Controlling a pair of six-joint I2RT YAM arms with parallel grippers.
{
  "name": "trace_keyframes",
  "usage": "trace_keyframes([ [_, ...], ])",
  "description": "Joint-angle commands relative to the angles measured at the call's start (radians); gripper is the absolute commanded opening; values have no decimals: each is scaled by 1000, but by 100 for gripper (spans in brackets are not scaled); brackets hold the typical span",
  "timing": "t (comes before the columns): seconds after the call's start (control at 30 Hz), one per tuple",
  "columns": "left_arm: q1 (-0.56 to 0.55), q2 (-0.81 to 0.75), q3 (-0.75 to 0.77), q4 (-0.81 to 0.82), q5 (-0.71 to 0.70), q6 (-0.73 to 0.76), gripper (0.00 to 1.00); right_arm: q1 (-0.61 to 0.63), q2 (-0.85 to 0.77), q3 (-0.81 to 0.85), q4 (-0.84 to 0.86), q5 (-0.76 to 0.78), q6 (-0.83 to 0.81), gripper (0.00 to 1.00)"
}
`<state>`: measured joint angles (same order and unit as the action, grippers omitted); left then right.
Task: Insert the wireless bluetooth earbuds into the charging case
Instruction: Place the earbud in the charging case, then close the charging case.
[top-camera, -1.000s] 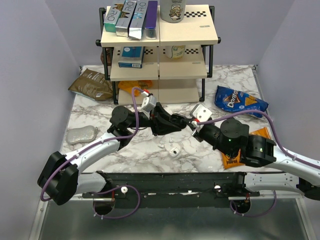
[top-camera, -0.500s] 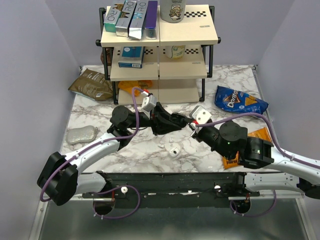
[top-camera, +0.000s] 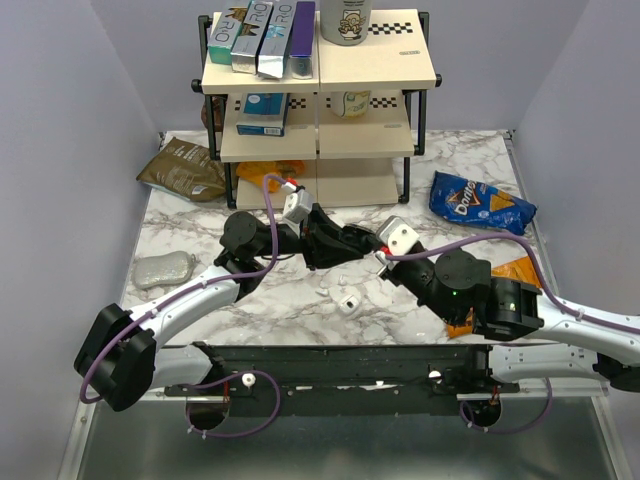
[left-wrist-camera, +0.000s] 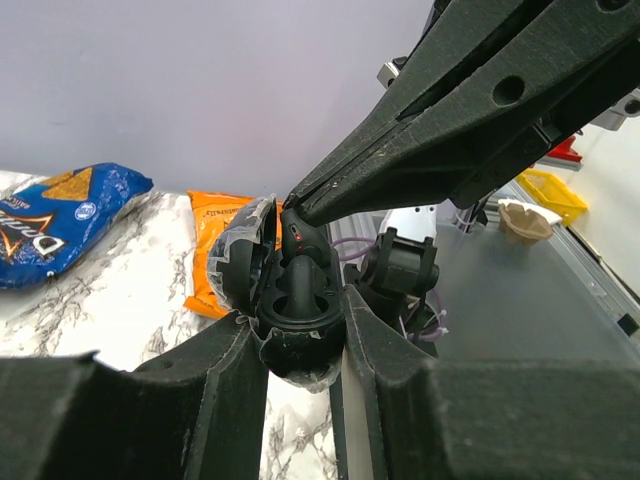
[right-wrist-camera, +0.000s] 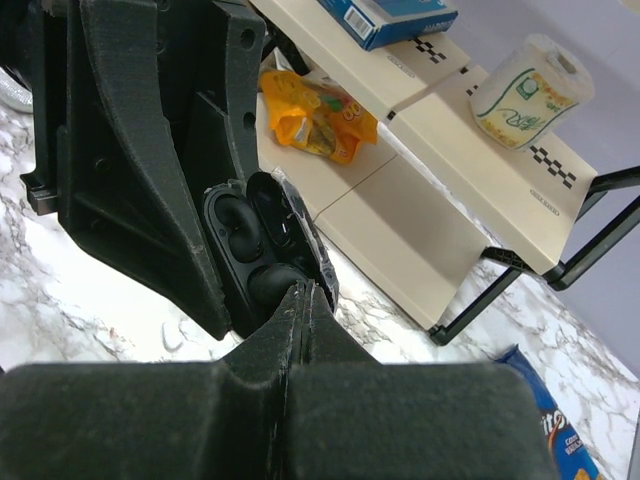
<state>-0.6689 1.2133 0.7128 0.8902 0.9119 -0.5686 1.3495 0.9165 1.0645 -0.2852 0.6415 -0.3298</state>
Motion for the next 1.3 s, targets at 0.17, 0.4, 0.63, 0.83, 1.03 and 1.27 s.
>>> trace_keyframes([
  [0.17, 2, -21, 7, 81, -45, 15, 0, 16, 18, 8, -16, 34, 17, 10],
  [0.4, -1, -24, -1, 87, -47, 15, 0, 16, 36, 38, -12, 29, 41, 20],
  [0.63, -1, -34, -9, 92, -48, 21, 0, 14, 36, 54, -9, 49, 48, 28],
  [0.83, -1, -47, -22, 76, -53, 38, 0, 16, -21, 95, -37, 46, 75, 47],
  [1.03, -1, -52, -22, 69, -50, 39, 0, 16, -33, 138, -72, 12, 100, 52],
  [1.27, -23, -61, -6, -8, -38, 94, 0, 16, 14, 210, -130, -143, 161, 50],
])
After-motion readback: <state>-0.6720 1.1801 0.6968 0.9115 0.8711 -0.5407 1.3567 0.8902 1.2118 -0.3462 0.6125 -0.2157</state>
